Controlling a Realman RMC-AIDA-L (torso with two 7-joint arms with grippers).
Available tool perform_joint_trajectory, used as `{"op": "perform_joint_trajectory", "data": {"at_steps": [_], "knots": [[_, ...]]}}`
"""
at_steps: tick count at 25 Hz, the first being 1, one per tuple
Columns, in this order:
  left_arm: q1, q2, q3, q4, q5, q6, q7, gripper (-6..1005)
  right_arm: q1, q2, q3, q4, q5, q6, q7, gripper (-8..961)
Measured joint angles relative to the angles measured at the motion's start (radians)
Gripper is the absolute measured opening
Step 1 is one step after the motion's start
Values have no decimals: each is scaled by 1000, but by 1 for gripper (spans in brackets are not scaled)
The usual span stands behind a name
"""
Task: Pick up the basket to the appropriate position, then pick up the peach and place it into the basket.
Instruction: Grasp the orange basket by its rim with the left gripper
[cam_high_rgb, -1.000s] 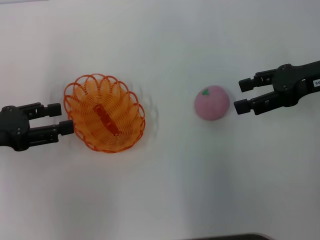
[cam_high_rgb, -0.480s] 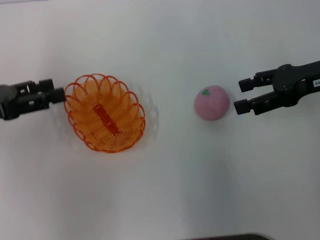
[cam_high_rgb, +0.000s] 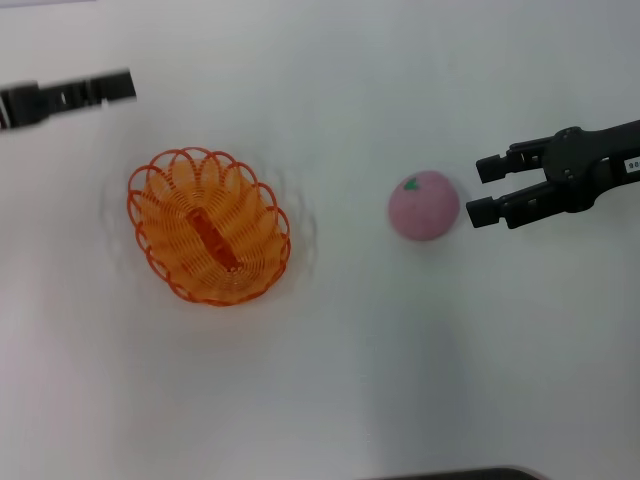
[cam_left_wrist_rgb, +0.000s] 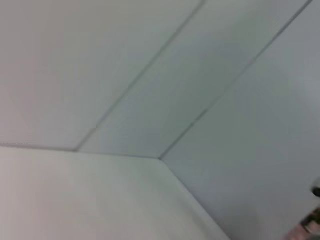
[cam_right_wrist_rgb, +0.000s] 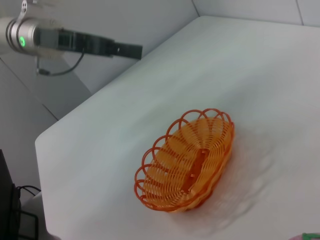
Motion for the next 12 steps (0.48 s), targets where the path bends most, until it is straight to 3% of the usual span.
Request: {"op": "perform_joint_trajectory", "data": {"at_steps": [4,9,12], "knots": [[-28,-2,55,73,9,-74,-80,760,0,0,0,-1,1,1,0,941],[-20,-9,279,176,28,-217,-186,760,-2,0,2,0,0,0,0,941],[-34,-22,364,234,97,-268,-214,759,-1,0,3,0,0,1,0,941]]}}
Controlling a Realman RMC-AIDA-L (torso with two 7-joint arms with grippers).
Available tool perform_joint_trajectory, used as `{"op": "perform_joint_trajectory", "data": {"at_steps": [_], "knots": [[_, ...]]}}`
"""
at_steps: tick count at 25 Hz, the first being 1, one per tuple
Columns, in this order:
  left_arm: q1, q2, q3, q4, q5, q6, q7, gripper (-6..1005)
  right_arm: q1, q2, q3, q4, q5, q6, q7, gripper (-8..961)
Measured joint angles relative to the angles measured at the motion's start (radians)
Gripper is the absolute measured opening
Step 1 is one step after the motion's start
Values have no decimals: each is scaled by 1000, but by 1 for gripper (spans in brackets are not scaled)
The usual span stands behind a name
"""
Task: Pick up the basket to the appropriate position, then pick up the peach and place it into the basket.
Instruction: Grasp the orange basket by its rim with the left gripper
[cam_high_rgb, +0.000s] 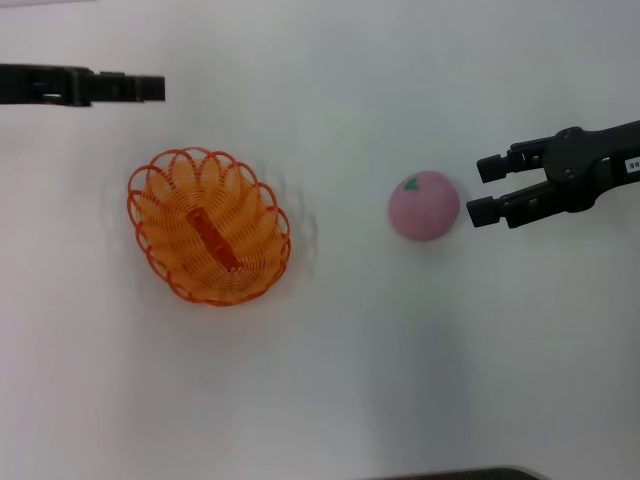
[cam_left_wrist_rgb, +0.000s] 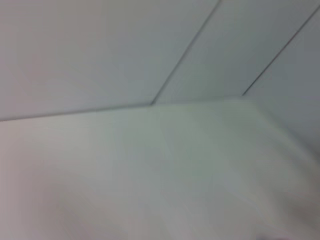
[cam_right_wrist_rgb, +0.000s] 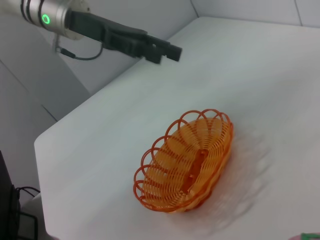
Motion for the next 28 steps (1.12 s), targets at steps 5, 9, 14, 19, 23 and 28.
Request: {"op": "perform_joint_trajectory", "data": {"at_steps": [5,9,14,19,23,28], "knots": [[-46,-41,123,107,197,-91,-60,759,3,1,-2,-1,0,1,0,942],[-110,-51,210,112,335,-105,-110,759,3,1,-3,2,0,3,0,942],[-188,-87,308,72,514,-143,-159,759,3,1,-2,3,0,3,0,941],[-253,-107,337,-31,637,-186,-196,758,3,2,-3,3,2,3,0,941],[-266,-97,356,-111,644,-232,-205,758,3,2,-3,3,4,3,0,941],[-267,-94,362,-159,646,-261,-201,759,3,2,-3,5,4,3,0,941]]}}
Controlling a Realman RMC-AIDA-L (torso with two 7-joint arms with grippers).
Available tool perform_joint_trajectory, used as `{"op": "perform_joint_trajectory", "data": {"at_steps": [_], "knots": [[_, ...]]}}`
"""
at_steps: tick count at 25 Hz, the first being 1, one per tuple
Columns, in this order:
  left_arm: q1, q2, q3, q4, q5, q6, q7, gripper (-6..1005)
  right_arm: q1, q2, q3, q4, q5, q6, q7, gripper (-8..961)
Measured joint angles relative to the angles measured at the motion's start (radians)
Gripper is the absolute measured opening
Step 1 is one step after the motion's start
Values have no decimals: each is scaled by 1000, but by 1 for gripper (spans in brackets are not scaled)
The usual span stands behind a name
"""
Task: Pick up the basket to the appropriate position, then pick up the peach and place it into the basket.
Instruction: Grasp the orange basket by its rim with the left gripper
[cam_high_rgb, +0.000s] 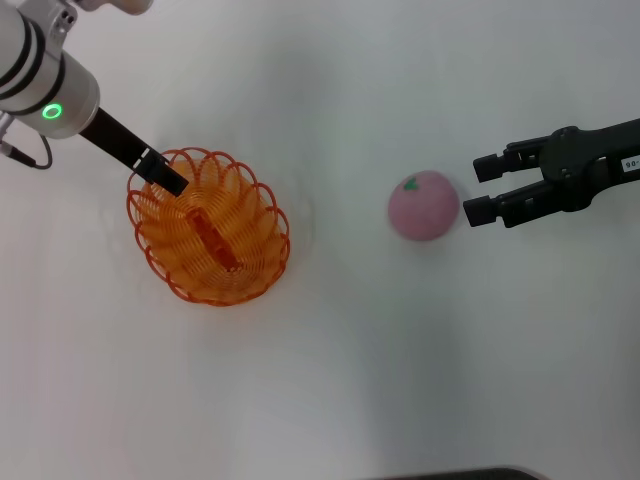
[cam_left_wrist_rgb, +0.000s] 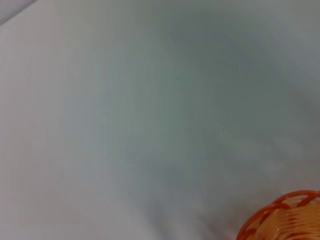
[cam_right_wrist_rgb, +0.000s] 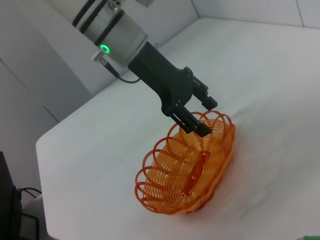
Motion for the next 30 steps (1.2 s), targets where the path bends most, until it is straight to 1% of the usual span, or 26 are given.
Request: {"op": "perform_joint_trajectory", "data": {"at_steps": [3,9,19,22,25,26,30], "knots": [[2,-2,6,-5,1,-7,-2,760,1,1,0,0,0,1,-1,941],[10,-9,5,19,0,-10,-6,716,2,1,2,0,0,1,-2,941],[8,-8,6,9,0,-7,-7,234,2,1,5,0,-1,2,-4,941],[10,-6,2,12,0,-2,-7,176,2,1,4,0,-1,6,-5,941],[9,-3,-44,21,-8,28,-7,117,2,2,2,0,-1,9,-5,942],[8,-3,-65,25,-8,36,-7,117,2,1,2,0,-1,9,-4,942],[7,0,-209,66,-29,92,-2,106,2,1,2,1,-1,9,-4,942]]}}
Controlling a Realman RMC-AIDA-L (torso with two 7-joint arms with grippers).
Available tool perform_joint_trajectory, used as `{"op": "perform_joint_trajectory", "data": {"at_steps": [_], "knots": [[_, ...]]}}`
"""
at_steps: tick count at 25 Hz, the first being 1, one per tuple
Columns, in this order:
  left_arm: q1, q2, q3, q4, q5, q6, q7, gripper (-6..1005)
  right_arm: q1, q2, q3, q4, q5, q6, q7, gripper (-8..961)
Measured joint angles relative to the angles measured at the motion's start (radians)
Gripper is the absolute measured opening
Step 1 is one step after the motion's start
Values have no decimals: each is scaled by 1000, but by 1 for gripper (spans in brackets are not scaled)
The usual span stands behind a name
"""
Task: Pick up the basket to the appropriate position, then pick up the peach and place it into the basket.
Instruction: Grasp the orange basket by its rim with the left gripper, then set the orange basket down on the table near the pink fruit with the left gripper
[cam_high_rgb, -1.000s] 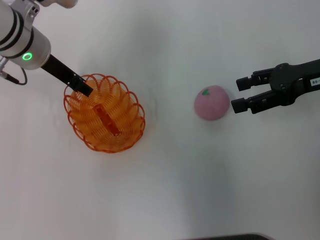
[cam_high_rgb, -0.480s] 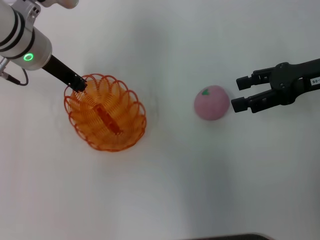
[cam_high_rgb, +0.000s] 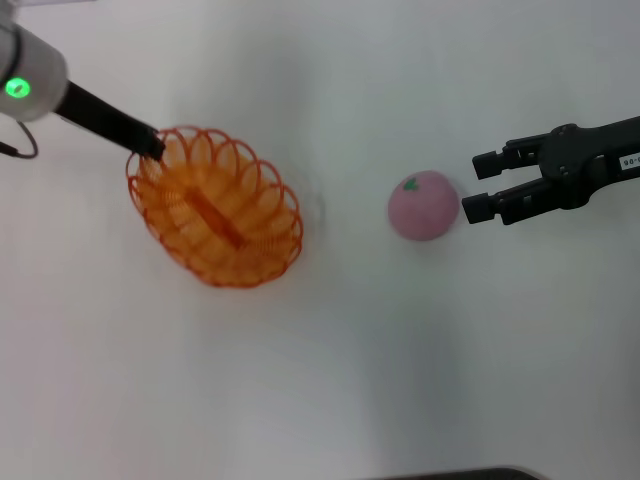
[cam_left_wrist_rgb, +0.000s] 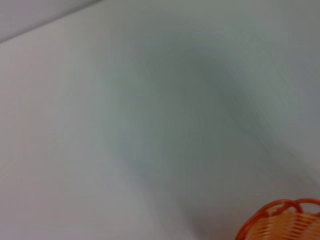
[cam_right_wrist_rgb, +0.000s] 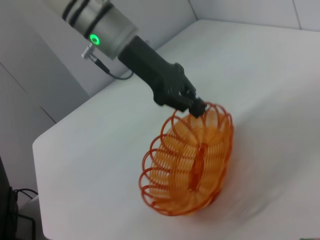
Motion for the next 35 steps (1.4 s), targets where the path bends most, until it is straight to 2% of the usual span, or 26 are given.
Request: {"op": "perform_joint_trajectory", "data": {"at_steps": [7,10,13,16,23,30,35], "knots": [[28,49,-239,28,-152,131,-17,62,0,0,3,1,0,3,0,942],[59,62,-296,29,-201,147,-64,55,0,0,4,1,0,3,0,942],[109,66,-320,31,-257,140,-111,54,0,0,4,1,0,3,0,942],[168,54,-326,36,-305,112,-146,54,0,0,5,1,0,3,-1,942],[312,-20,-328,48,-393,26,-176,54,0,0,6,1,1,4,-3,942],[406,-28,-272,52,-515,17,-185,55,0,1,7,1,3,5,-3,942],[417,-25,-264,54,-522,11,-219,76,0,3,7,2,3,6,-3,941]]}}
